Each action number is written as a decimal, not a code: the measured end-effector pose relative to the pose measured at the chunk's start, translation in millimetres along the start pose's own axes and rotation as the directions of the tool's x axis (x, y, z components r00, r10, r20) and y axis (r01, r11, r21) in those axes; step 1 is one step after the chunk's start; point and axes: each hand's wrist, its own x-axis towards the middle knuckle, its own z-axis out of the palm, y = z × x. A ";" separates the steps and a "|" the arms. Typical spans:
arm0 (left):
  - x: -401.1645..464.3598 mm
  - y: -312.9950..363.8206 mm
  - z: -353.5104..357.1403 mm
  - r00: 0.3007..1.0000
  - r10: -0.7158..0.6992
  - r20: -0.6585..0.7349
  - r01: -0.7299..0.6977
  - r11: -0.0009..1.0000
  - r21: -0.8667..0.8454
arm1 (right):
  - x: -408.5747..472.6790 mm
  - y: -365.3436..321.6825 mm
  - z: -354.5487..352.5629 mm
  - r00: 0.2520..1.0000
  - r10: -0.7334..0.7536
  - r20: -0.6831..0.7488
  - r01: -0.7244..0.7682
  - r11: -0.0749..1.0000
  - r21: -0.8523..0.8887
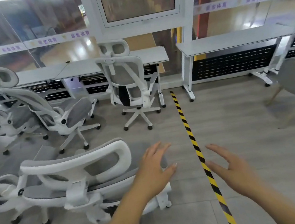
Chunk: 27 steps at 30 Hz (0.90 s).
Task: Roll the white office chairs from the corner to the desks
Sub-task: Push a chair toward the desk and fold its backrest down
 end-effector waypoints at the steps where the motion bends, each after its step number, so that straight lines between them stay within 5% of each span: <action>1: 13.1 5.3 12.3 1.000 -0.027 0.010 0.027 0.999 0.024 | 5.1 11.4 -13.4 1.000 0.003 0.009 -0.003 1.000 -0.014; 8: 116.9 22.4 30.1 0.988 -0.152 0.014 0.148 0.979 0.136 | 86.9 37.6 -76.3 0.999 0.028 0.016 -0.027 0.999 -0.040; 17: 363.1 -33.5 23.4 0.912 -0.392 -0.120 0.364 0.909 -0.204 | 299.4 46.3 -98.6 1.000 0.001 0.024 0.000 1.000 -0.027; 27: 519.6 -121.0 -96.0 0.779 -0.548 -0.304 0.493 0.835 -0.244 | 557.4 -0.5 -117.2 0.985 -0.056 0.160 0.071 0.994 -0.088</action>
